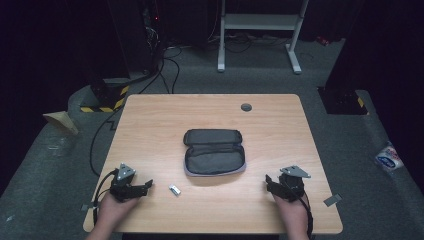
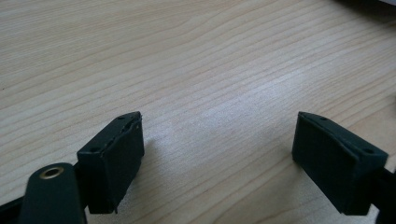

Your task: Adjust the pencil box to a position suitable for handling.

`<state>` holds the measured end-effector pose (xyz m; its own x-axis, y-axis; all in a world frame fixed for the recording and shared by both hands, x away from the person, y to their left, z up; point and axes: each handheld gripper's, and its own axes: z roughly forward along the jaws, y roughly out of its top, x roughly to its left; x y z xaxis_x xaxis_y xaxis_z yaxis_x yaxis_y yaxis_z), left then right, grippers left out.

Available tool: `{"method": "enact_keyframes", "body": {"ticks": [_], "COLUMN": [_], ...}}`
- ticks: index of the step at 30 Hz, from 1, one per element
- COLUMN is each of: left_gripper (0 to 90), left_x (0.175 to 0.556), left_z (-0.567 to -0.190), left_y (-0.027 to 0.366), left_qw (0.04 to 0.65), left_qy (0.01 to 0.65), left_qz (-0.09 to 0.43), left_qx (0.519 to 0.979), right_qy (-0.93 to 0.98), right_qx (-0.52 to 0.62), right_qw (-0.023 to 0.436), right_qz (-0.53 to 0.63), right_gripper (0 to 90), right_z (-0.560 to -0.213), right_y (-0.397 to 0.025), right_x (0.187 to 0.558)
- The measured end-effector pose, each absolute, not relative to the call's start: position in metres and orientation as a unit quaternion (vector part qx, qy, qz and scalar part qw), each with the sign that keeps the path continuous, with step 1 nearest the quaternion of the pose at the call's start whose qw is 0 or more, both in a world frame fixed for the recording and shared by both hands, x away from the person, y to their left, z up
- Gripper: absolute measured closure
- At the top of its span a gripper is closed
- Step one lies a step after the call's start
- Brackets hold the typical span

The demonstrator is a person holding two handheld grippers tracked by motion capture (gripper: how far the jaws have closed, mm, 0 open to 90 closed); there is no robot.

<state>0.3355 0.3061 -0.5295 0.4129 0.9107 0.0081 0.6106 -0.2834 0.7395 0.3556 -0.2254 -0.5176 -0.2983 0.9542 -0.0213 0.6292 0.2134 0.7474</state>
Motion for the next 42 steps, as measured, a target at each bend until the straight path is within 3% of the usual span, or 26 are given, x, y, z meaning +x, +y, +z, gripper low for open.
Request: {"method": "enact_keyframes", "body": {"ticks": [17,42], "left_gripper": [14.9,16.8], "left_x": [0.336,0.328], "left_z": [-0.528,-0.515], "left_y": [0.308,0.305], "left_qw": [0.331,0.361], "left_qy": [0.499,0.489], "left_qz": [0.215,0.205], "left_qx": [0.772,0.767], "right_qy": [0.744,0.744], "right_qx": [0.545,0.545], "right_qw": [0.233,0.234], "right_qz": [0.307,0.308], "right_gripper": [16.3,16.2], "right_z": [-0.524,-0.524], "right_y": [-0.226,-0.226], "right_x": [0.361,0.361]}}
